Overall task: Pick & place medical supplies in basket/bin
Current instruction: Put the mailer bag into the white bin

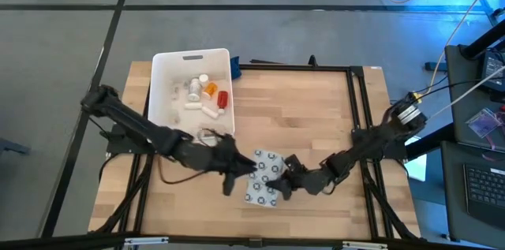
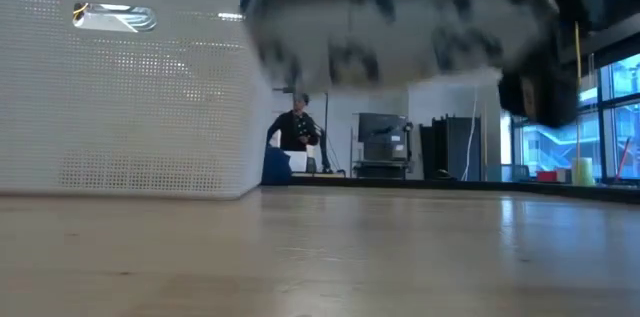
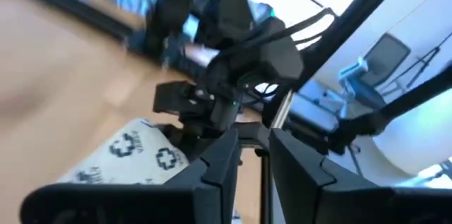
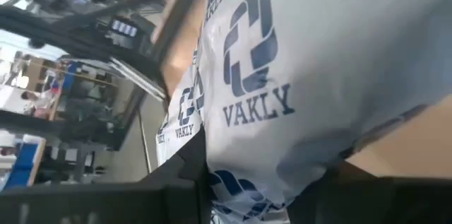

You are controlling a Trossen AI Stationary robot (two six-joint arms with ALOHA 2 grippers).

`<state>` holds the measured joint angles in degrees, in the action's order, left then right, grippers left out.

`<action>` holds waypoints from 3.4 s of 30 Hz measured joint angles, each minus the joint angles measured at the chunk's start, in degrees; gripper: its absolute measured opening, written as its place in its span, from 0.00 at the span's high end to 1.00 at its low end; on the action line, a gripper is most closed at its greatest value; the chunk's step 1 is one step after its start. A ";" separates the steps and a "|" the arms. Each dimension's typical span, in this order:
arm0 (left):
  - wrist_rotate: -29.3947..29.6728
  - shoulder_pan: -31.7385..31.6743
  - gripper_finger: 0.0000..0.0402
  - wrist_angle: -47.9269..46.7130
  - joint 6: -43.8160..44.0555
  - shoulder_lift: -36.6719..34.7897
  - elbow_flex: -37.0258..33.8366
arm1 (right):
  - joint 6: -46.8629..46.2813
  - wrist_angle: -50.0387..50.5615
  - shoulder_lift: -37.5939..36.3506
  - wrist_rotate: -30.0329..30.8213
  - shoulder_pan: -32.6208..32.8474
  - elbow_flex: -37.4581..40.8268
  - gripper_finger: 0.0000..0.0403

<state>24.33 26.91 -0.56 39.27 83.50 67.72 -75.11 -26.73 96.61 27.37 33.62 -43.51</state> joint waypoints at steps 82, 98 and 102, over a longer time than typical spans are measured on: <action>24.78 2.98 0.81 -26.97 -25.93 -37.61 0.13 | 68.59 45.92 43.39 -41.17 -41.91 -87.38 0.70; 35.62 1.93 0.73 -41.82 -24.48 -37.37 0.13 | 98.17 45.41 44.45 -33.16 -41.44 -88.97 0.70; 31.54 0.36 0.63 -44.33 -21.95 -37.37 0.13 | 98.16 47.21 44.32 -32.39 -41.85 -91.52 0.70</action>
<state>55.86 27.27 -44.89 17.32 46.13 67.85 23.05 20.48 140.93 -5.02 -8.22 -135.02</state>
